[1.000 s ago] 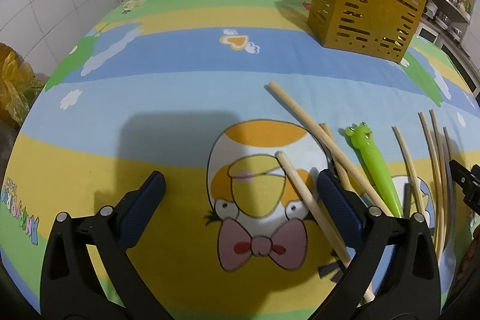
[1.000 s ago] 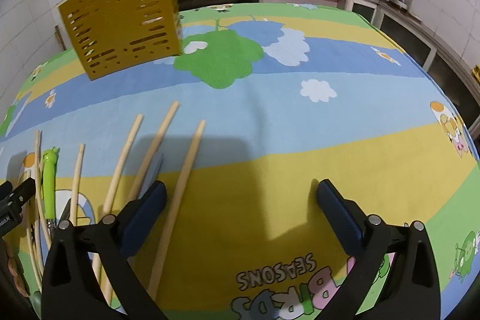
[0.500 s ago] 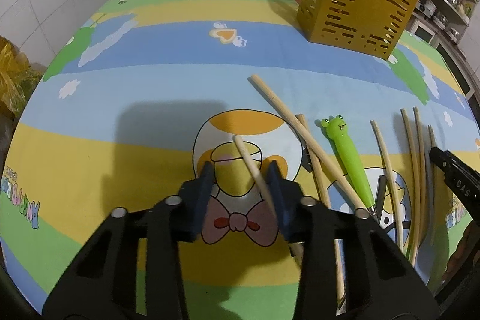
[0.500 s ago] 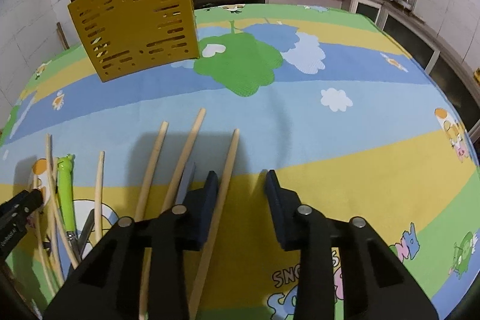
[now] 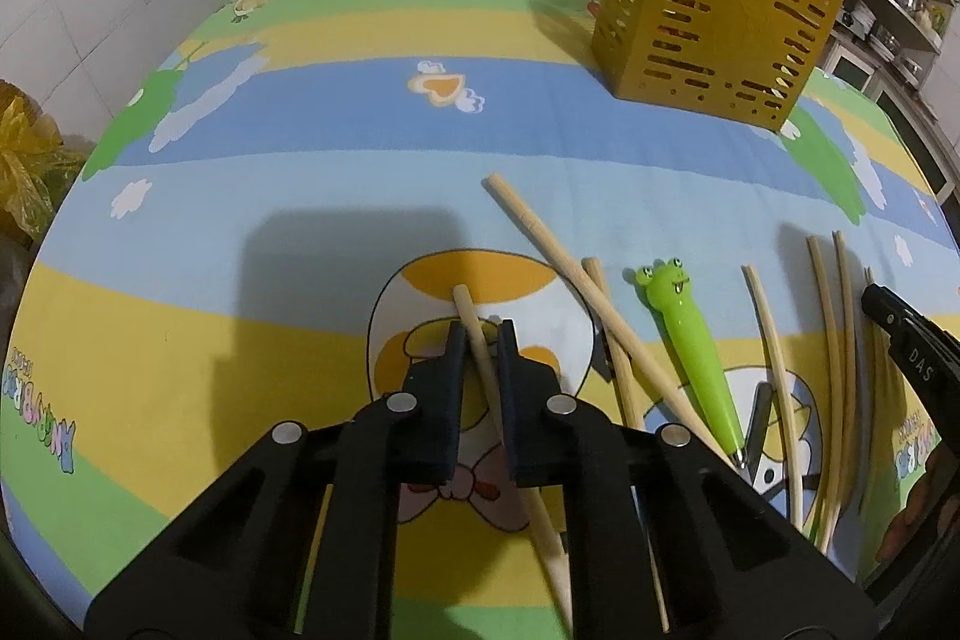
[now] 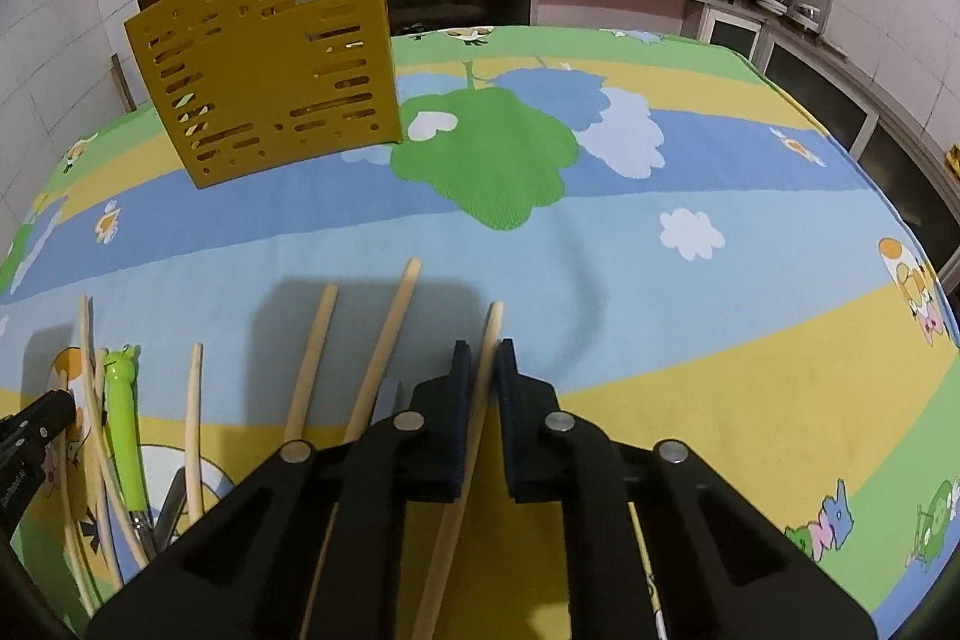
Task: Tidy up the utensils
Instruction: 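Lift the chopstick with the left tool and carry it over the yellow holder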
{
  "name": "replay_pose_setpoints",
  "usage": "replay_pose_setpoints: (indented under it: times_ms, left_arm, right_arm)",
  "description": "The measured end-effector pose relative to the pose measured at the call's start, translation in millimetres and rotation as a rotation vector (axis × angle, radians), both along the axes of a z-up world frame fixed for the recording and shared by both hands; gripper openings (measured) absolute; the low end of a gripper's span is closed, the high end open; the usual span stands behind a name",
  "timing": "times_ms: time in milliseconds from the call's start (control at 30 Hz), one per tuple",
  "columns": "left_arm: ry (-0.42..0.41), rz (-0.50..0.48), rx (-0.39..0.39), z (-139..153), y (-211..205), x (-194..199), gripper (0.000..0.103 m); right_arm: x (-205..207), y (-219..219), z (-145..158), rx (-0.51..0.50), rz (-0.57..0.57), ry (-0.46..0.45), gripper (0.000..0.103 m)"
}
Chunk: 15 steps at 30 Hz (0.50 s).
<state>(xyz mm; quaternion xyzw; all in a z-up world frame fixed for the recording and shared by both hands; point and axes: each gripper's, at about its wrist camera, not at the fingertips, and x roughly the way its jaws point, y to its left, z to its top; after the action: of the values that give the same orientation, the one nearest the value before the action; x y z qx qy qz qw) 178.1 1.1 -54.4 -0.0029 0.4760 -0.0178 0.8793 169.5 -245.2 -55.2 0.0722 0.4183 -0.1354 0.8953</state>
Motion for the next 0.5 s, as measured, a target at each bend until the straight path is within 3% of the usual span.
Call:
replay_pose_setpoints:
  times_ms: [200, 500]
  left_arm:
    - [-0.017, 0.0, -0.038, 5, 3, 0, 0.004]
    - [-0.162, -0.03, -0.101, 47, 8, -19, 0.004]
  right_arm:
    - [-1, -2, 2, 0.027, 0.012, -0.007, 0.006]
    - [-21, -3, 34, 0.034, 0.025, -0.122, 0.006]
